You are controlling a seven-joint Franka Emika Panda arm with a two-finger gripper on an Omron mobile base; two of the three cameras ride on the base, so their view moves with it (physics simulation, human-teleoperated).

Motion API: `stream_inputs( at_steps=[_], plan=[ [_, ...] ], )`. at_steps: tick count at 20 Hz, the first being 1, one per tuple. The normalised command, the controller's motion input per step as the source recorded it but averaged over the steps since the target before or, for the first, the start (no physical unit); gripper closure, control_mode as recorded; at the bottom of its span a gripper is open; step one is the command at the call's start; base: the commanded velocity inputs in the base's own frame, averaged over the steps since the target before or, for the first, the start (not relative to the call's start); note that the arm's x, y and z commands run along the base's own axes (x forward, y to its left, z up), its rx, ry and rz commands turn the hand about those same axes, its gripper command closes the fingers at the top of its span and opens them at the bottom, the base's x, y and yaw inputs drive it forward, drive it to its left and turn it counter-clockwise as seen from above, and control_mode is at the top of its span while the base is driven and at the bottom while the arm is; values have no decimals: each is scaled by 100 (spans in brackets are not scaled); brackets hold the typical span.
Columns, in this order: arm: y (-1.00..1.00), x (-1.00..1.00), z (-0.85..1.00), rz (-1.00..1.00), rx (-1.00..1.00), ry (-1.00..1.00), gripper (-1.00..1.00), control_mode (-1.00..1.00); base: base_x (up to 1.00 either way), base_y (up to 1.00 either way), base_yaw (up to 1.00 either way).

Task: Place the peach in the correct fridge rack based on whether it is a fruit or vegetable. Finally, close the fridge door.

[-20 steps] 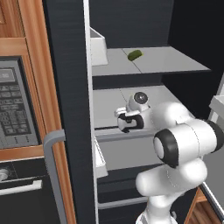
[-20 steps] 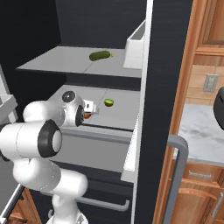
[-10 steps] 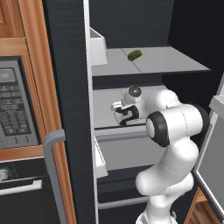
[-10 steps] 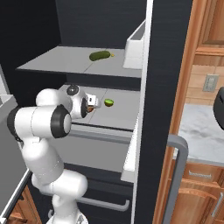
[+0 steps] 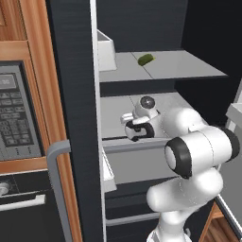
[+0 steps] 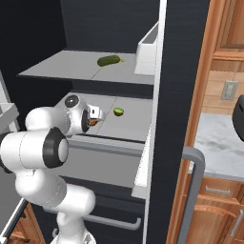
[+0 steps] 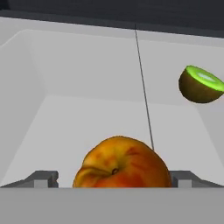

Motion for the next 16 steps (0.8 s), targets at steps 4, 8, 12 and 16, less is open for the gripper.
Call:
stream_inputs(
  at_steps=[4, 8, 12, 16],
  plan=[
    [0, -15, 51, 0, 0, -6, -100, -100, 0, 0, 0],
    [-9, 46, -3, 0, 0, 0, -100, -100, 0, 0, 0],
    [-2, 62, -30, 0, 0, 0, -100, -100, 0, 0, 0],
    [0, 46, -50, 0, 0, 1, -100, -100, 0, 0, 0]
  ],
)
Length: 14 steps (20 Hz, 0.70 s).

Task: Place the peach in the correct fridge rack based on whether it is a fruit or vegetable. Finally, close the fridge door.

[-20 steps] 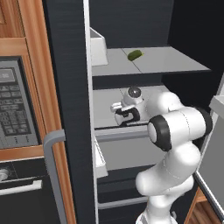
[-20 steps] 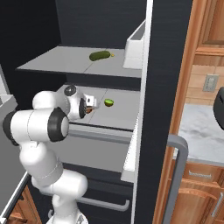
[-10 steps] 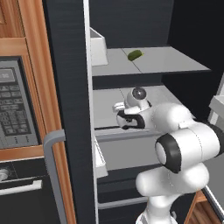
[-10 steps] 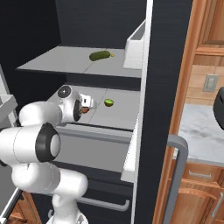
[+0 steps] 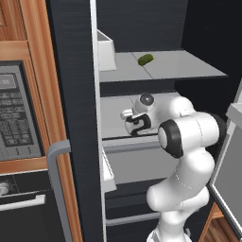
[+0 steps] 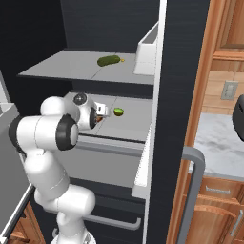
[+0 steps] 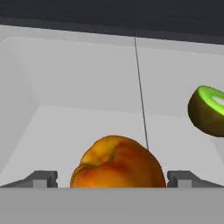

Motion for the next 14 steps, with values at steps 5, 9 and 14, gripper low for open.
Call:
stream_inputs(
  at_steps=[5, 9, 14],
  plan=[
    [-1, 37, -58, 0, 0, 0, -100, -100, 0, 0, 0],
    [-3, -5, 1, 0, 0, -7, -100, -100, 0, 0, 0],
    [-12, -65, 10, 0, 0, -10, -100, -100, 0, 0, 0]
  ],
)
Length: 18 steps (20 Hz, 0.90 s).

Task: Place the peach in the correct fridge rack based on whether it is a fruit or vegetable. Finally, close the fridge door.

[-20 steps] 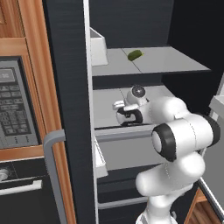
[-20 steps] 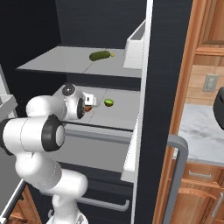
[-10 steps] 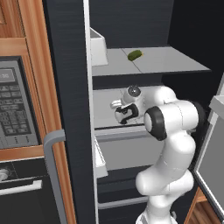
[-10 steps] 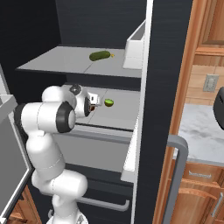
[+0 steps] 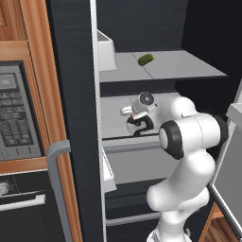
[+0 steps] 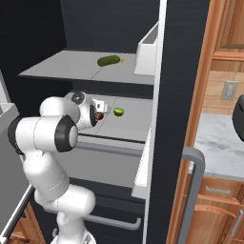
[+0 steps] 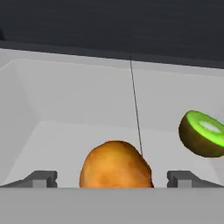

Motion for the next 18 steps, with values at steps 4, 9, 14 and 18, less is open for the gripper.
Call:
stream_inputs(
  at_steps=[4, 9, 14, 18],
  plan=[
    [-4, -100, 21, -1, 1, -8, -100, -100, 0, 0, 0],
    [0, -100, 89, -1, 2, -1, -100, -100, 0, 0, 0],
    [-7, -100, 85, 0, 8, 0, -100, -100, 0, 0, 0],
    [-11, -100, 60, 0, 10, 1, -100, -100, 0, 0, 0]
  ],
)
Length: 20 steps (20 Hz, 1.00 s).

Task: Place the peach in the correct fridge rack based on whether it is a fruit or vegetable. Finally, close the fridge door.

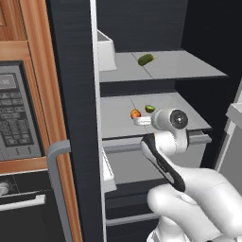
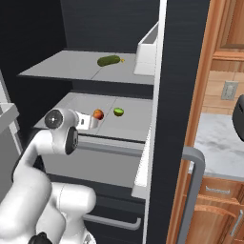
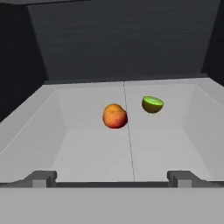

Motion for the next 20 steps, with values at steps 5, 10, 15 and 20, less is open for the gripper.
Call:
stream_inputs(
  at_steps=[5, 10, 15, 20],
  plan=[
    [-2, -100, 15, -3, 6, 0, -100, -100, 0, 0, 0],
    [0, -78, 8, -8, 0, 3, -100, -100, 0, 0, 0],
    [3, -34, 0, 0, 1, 18, -100, -100, 0, 0, 0],
    [0, 0, 0, 0, 0, 0, -100, 100, -98, 0, -6]
  ],
)
